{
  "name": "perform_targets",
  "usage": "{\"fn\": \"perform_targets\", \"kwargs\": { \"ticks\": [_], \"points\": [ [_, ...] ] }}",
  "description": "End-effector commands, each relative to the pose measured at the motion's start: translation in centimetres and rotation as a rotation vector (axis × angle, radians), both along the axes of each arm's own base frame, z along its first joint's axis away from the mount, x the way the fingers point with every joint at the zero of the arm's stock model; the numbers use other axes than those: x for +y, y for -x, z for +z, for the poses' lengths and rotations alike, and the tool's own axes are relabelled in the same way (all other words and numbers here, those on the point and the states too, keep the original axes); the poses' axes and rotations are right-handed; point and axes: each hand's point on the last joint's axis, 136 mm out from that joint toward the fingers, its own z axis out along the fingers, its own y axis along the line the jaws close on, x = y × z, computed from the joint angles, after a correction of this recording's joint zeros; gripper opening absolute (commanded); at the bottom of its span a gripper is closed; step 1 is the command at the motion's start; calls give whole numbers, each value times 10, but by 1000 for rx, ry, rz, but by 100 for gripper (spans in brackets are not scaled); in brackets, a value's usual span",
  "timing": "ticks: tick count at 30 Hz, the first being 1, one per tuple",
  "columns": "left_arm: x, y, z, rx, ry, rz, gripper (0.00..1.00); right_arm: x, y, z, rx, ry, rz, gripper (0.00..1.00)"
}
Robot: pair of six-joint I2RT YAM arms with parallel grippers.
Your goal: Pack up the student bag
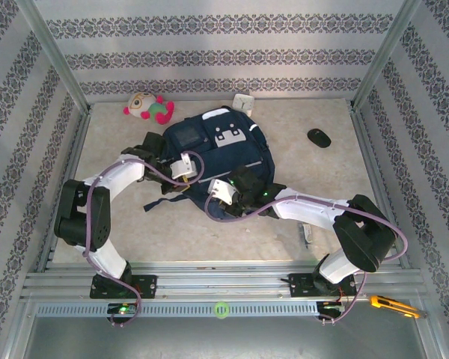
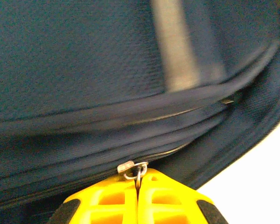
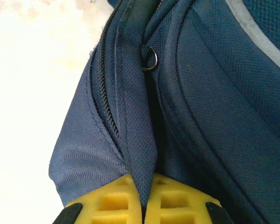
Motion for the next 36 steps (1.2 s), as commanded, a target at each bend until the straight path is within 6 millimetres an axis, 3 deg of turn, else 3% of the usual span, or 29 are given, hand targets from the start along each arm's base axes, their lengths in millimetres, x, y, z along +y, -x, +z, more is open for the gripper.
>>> {"fn": "perform_targets", "kwargs": {
  "ticks": [1,5,8,9,11,13,19,23,28,32,36],
  "points": [
    [-21,36,5,110,40,-16,5,11,-45,48,-148,-149,-128,0],
    [-11,25,-4,73,-24,99,5,8,-46,59,-153,-181,-143,0],
    [-4,13,-5,58,-48,206,5,2,-32,67,-84,-216,-173,41],
    [-2,11,-6,59,-58,230,5,-2,-30,72,-67,-241,-206,50],
    [1,8,-6,71,-60,282,5,-16,-22,81,4,-311,-317,63],
    [-1,7,-5,90,-36,330,4,-32,-13,83,120,-398,-443,69],
    [-7,12,8,105,94,435,4,-72,2,59,484,-618,-837,65],
    [-10,19,15,107,158,460,4,-82,3,34,582,-644,-958,61],
    [-17,26,14,103,170,460,4,-66,-4,20,649,-671,-941,53],
    [-35,34,16,126,186,420,6,-51,-14,14,687,-729,-924,44],
    [-58,49,16,163,193,354,11,-40,-26,22,677,-793,-900,35]
  ]
}}
